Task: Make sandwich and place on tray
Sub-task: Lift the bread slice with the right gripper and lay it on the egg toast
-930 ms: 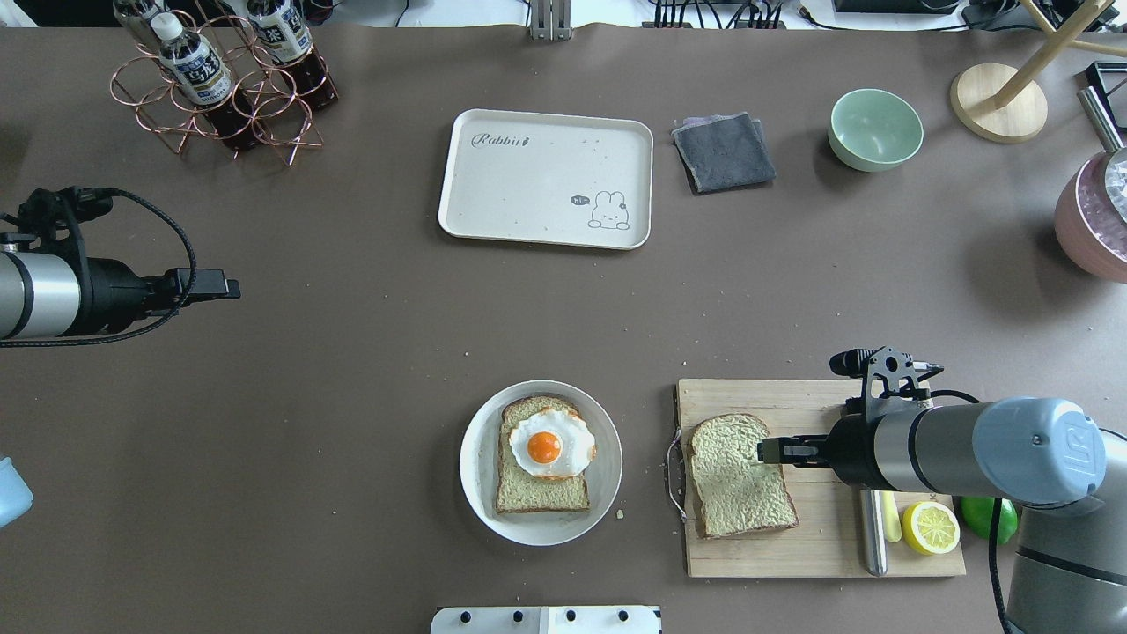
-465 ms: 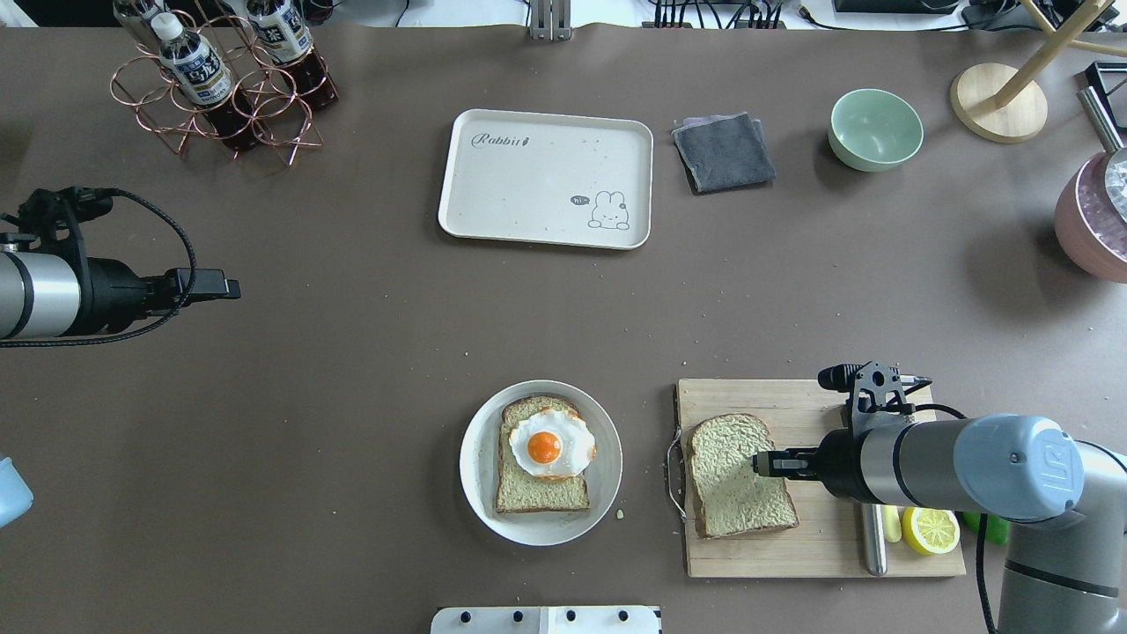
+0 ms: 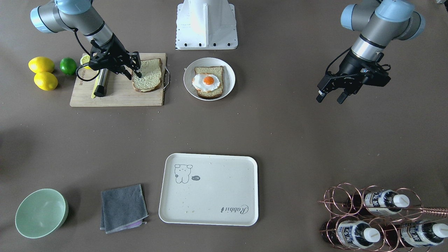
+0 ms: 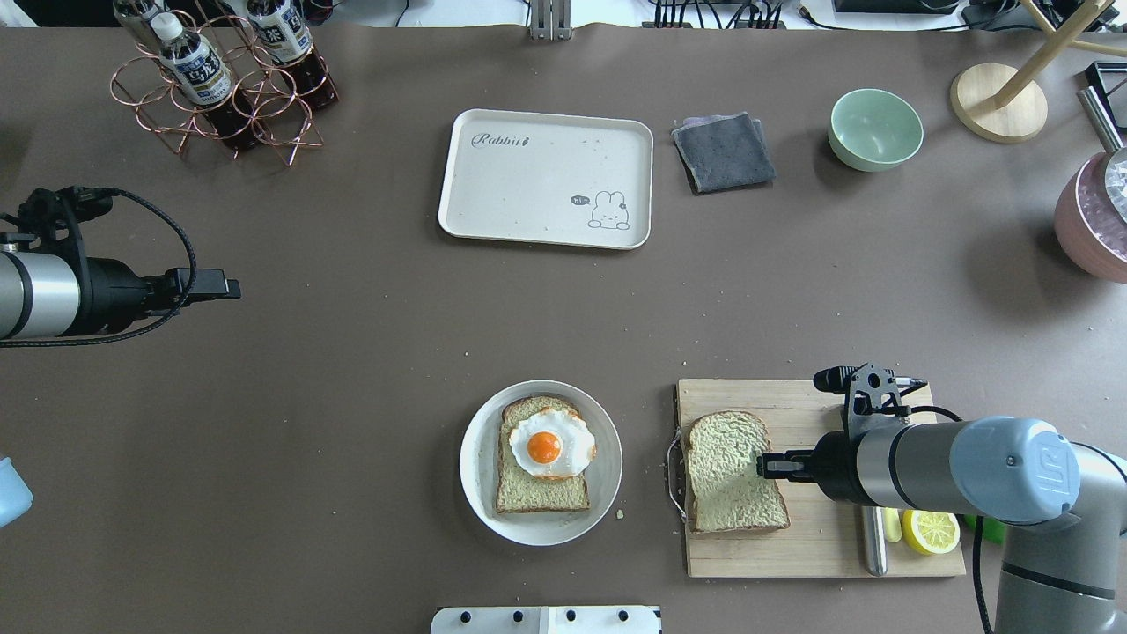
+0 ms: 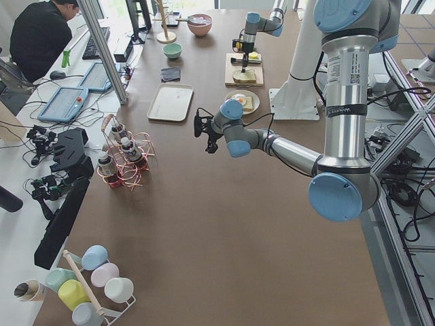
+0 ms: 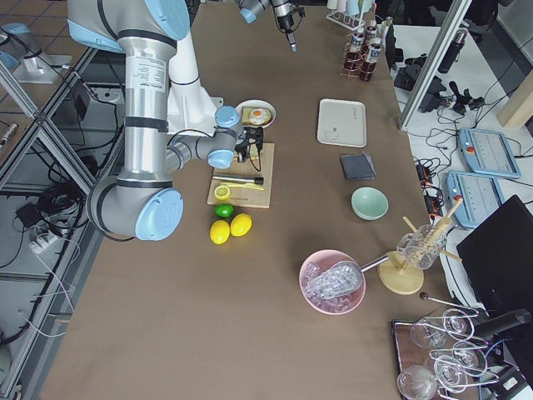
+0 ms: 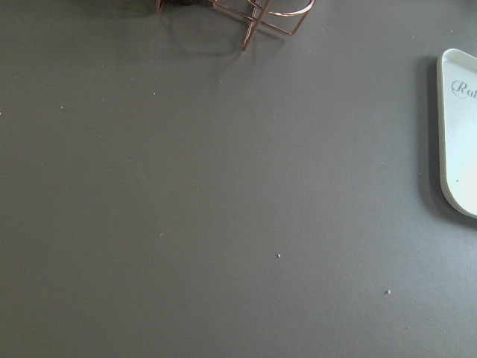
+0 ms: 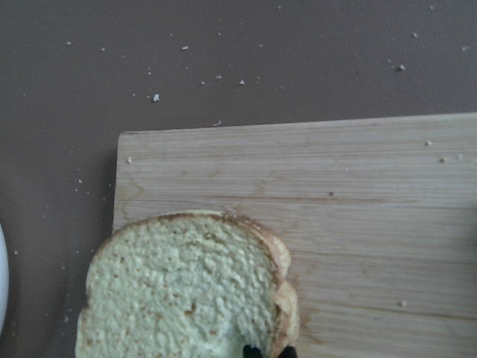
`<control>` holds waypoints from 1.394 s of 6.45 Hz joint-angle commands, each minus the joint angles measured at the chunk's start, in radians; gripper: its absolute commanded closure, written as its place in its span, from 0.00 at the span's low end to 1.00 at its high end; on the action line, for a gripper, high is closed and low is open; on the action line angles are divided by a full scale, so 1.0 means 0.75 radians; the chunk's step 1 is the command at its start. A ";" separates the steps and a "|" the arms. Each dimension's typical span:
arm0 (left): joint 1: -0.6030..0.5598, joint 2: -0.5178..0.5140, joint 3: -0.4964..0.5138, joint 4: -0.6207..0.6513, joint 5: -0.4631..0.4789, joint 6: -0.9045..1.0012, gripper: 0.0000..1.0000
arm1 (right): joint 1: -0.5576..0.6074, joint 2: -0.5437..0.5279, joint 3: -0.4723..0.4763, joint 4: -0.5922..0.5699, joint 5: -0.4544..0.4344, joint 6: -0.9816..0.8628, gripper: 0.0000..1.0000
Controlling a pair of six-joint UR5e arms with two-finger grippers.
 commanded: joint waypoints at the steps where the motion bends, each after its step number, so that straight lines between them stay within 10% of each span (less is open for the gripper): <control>1: 0.000 -0.001 -0.001 -0.001 0.000 0.000 0.03 | 0.027 -0.007 0.040 0.011 0.006 0.008 1.00; 4: 0.000 -0.013 0.003 -0.001 -0.002 0.000 0.03 | 0.164 0.099 0.114 0.011 0.207 0.040 1.00; 9: 0.000 -0.033 0.032 -0.001 -0.004 -0.002 0.03 | -0.005 0.549 -0.090 -0.249 0.015 0.122 1.00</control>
